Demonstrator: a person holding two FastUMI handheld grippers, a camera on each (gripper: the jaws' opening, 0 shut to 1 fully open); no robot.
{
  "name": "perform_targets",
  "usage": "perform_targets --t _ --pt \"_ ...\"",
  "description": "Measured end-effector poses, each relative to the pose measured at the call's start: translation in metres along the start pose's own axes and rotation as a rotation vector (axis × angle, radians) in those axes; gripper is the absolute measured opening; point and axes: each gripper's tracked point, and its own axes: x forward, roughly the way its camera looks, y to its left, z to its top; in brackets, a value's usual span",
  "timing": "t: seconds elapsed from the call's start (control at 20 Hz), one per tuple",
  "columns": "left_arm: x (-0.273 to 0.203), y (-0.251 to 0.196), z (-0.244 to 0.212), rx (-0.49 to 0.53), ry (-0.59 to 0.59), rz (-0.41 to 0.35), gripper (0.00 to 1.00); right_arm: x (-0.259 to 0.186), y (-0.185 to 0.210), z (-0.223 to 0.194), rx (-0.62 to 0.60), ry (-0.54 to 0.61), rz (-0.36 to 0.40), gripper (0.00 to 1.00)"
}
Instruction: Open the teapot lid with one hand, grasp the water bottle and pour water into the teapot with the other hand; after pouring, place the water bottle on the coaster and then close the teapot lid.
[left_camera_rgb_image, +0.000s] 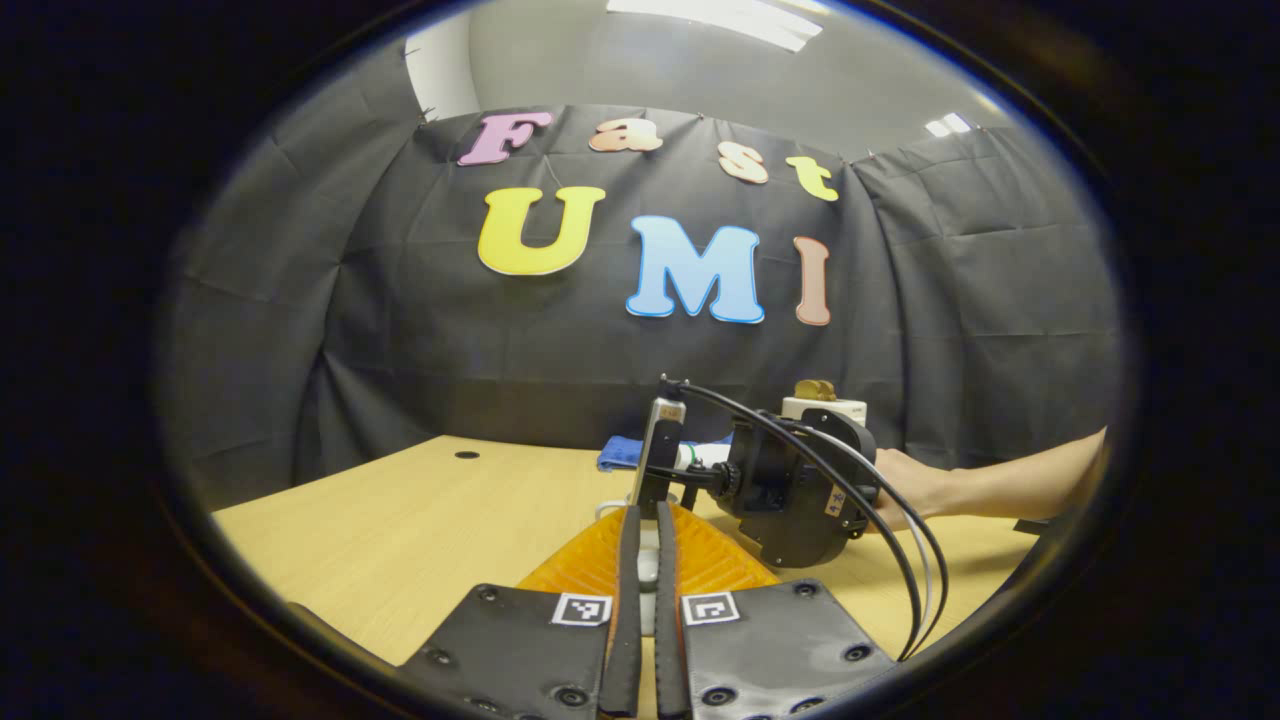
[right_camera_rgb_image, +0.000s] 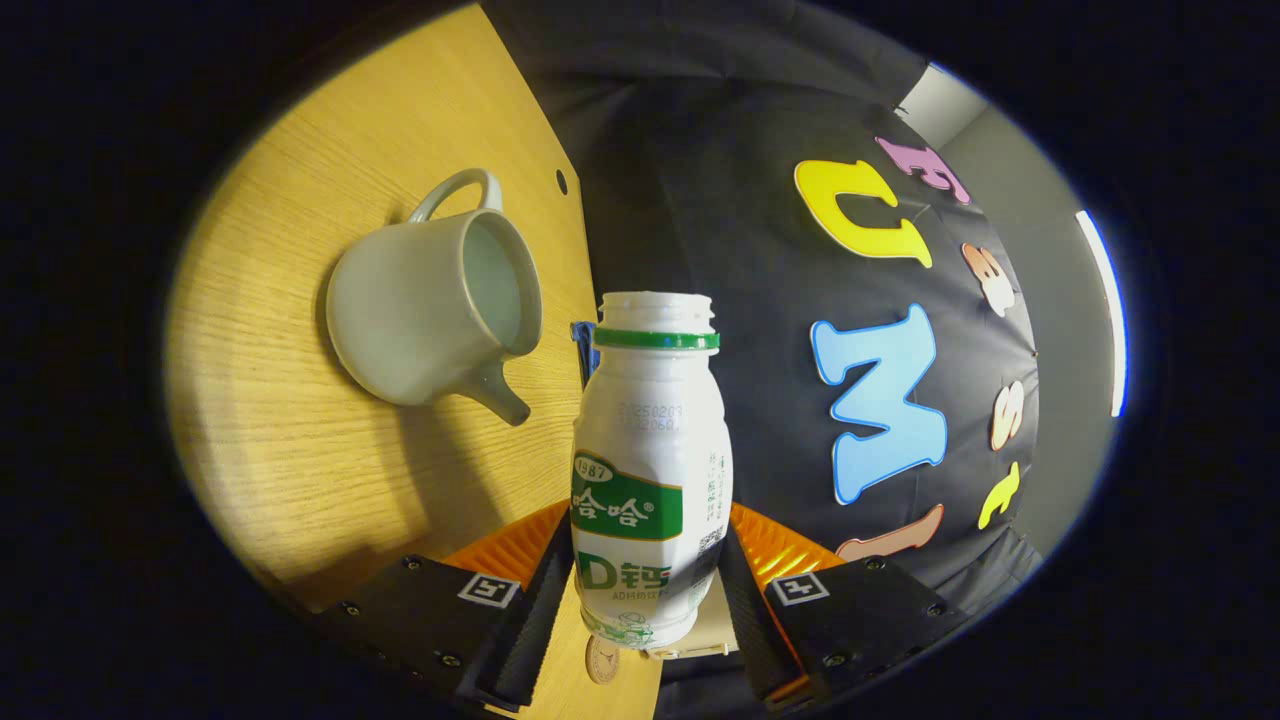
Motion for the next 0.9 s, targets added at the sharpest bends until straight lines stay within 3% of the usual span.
perform_targets --t 0.1,0.15,0.35,0.4,0.9 --pt "0.000 0.002 0.002 0.000 -0.002 0.003 0.12 0.000 0.000 0.003 -0.032 -0.003 -0.012 0.76" --pt "-0.001 0.002 0.001 0.001 -0.004 0.004 0.16 0.000 0.000 0.003 -0.051 -0.003 -0.015 0.76" --pt "-0.003 0.003 0.004 0.006 -0.011 0.008 0.16 0.003 -0.005 0.004 -0.157 0.001 -0.044 0.76" --pt "-0.002 0.002 0.005 0.006 -0.011 0.007 0.12 0.002 -0.006 0.003 -0.177 0.002 -0.048 0.76" --pt "0.002 0.004 -0.004 -0.003 0.018 0.008 0.16 0.005 -0.014 0.005 -0.329 -0.021 -0.089 0.76"
